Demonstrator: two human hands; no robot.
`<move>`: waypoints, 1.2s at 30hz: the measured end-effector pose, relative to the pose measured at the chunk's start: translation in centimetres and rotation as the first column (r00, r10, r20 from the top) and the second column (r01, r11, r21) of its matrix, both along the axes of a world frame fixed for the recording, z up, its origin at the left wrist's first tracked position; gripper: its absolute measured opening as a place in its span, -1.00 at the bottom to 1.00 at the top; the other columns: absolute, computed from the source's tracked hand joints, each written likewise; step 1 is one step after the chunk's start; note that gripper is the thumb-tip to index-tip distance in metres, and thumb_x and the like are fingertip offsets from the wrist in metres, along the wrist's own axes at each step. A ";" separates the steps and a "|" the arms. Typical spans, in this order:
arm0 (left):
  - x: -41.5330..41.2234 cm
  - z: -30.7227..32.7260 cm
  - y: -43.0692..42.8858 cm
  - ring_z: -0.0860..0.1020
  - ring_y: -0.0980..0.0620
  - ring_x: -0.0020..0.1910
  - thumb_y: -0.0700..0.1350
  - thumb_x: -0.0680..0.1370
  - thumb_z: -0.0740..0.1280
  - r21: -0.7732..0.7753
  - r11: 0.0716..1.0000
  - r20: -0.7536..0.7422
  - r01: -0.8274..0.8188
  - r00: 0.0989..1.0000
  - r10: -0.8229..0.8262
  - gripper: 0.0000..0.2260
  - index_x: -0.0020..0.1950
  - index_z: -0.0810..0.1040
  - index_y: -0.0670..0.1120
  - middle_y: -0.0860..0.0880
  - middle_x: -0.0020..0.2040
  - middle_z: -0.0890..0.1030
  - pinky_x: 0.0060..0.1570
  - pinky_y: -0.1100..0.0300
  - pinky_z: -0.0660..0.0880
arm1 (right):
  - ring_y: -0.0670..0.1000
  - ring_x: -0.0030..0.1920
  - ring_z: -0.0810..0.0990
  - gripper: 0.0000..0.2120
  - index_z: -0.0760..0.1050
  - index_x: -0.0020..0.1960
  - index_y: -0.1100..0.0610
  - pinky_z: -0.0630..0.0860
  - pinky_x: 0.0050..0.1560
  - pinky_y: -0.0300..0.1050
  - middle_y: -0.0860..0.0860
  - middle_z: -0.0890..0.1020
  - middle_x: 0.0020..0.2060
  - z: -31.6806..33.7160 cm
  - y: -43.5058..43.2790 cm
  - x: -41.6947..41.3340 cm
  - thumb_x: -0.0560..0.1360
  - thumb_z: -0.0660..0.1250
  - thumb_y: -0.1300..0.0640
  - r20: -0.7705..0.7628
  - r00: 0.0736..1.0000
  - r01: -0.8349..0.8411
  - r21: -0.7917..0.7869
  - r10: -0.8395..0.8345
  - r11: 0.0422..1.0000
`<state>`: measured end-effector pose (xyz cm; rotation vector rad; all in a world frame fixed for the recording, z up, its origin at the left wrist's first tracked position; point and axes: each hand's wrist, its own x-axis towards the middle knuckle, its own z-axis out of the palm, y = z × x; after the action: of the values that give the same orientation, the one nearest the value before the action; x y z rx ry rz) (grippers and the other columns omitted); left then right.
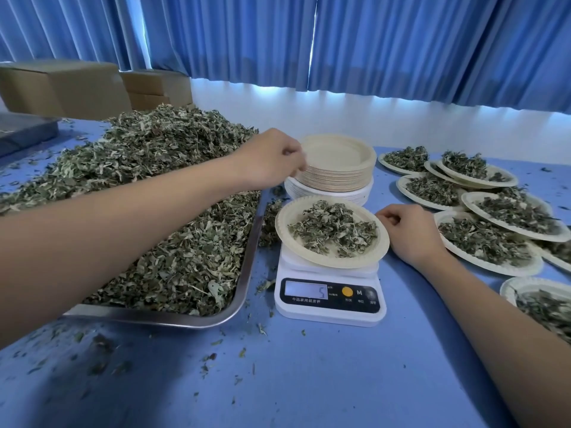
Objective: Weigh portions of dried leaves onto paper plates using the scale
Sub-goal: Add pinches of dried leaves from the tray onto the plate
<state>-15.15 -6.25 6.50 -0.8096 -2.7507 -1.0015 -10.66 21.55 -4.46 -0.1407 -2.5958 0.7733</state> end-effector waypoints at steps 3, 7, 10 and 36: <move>-1.2 0.0 -2.5 0.56 -0.02 -0.09 -0.19 0.55 0.26 -0.482 0.871 -0.075 -0.098 0.995 0.071 -0.79 0.12 0.63 -0.07 0.00 -0.01 0.62 -0.11 0.17 0.47 | -0.15 -0.33 0.52 -0.85 0.68 -0.13 0.04 0.36 -0.26 -0.13 -0.13 0.59 -0.41 0.0 0.0 -0.1 0.55 0.35 0.16 0.001 1.000 0.002 0.012 -0.002 1.000; -0.8 -1.3 -4.4 0.53 0.03 -0.22 -0.06 0.52 0.41 -0.746 0.661 0.200 0.076 0.973 0.114 -0.68 0.24 0.54 -0.12 0.03 -0.09 0.55 -0.24 0.17 0.49 | -0.15 -0.31 0.54 -0.85 0.70 -0.10 0.07 0.39 -0.21 -0.13 -0.12 0.60 -0.39 0.0 0.0 -0.1 0.56 0.35 0.14 0.000 1.000 0.006 0.018 -0.006 1.000; -0.9 -3.0 -4.6 0.50 -0.01 -0.15 -0.07 0.49 0.46 -0.747 0.664 0.047 0.001 0.998 0.052 -0.68 0.20 0.57 -0.13 0.05 -0.15 0.49 -0.17 0.20 0.39 | -0.15 -0.32 0.54 -0.84 0.69 -0.11 0.05 0.37 -0.29 -0.16 -0.10 0.62 -0.39 0.0 0.0 -0.1 0.56 0.34 0.15 0.002 1.000 0.002 0.020 -0.002 1.000; -0.2 -0.3 -5.3 0.55 0.14 -0.24 -0.23 0.42 0.44 -0.435 0.896 -0.151 -0.088 0.988 0.024 -0.79 0.03 0.66 -0.04 0.14 -0.23 0.55 -0.19 0.21 0.46 | -0.06 -0.33 0.57 -0.83 0.68 -0.16 0.01 0.40 -0.30 -0.15 -0.06 0.65 -0.39 0.1 -0.1 0.3 0.55 0.35 0.15 0.009 1.000 -0.008 -0.016 0.009 1.000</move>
<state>-15.40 -11.54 6.25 -0.8081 -2.8886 -0.2863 -10.31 21.49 -4.33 -0.1381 -2.6006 0.7981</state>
